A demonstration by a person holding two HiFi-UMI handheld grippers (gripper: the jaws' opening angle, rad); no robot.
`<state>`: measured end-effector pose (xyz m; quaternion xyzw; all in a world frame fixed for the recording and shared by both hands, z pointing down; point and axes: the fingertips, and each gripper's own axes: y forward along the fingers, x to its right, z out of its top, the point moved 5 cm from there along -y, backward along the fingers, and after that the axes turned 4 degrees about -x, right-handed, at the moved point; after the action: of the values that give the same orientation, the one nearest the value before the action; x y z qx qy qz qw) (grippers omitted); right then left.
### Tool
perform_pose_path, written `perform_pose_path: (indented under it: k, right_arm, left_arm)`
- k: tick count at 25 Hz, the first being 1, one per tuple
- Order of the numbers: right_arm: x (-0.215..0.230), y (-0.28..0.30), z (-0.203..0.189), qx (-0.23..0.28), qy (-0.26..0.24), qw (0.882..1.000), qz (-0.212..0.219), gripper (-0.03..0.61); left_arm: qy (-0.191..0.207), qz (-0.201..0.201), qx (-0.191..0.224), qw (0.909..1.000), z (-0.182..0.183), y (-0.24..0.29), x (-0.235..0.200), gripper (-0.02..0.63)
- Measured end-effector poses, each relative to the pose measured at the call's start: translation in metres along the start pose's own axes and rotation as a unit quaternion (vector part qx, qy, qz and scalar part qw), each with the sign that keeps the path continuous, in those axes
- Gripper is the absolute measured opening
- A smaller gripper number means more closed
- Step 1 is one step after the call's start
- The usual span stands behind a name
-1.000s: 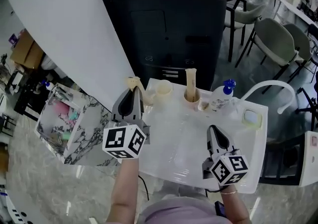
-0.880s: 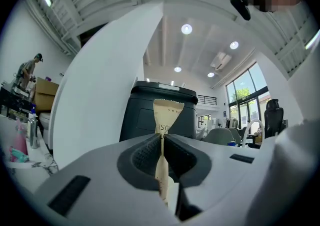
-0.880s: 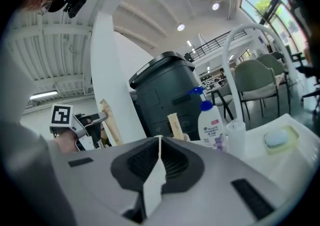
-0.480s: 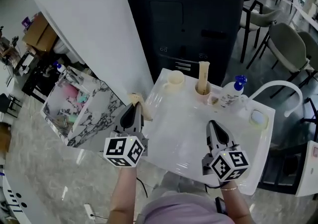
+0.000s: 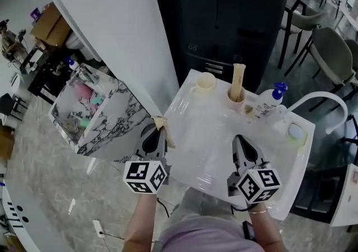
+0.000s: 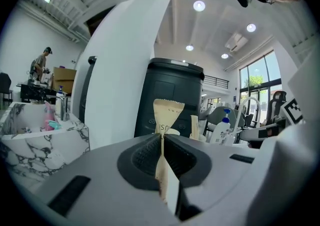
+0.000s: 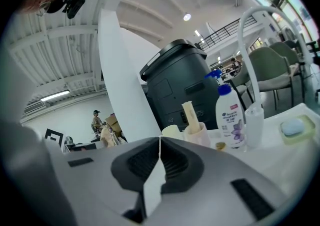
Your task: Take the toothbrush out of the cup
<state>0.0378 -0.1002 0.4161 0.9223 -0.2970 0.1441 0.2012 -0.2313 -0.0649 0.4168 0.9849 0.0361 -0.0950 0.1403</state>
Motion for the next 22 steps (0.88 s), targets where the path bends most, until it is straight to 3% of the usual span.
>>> perform_pose_path:
  k: [8,16,22]
  right_arm:
    - [0.003,0.003,-0.011,-0.015,0.004,1.0,-0.001,0.009]
    - [0.019,-0.004,-0.014,-0.014,0.018,0.999,-0.028,0.008]
    - [0.036,-0.008,-0.015,-0.012,0.03,0.998,-0.057,0.006]
  left_arm:
    - [0.018,-0.005,-0.072,0.9972,-0.039,0.008,0.003,0.02]
    - [0.072,-0.016,-0.122,0.9898,-0.059,0.039,0.014,0.02]
    - [0.091,-0.031,-0.153,0.9835,-0.071,0.075,0.019,0.02]
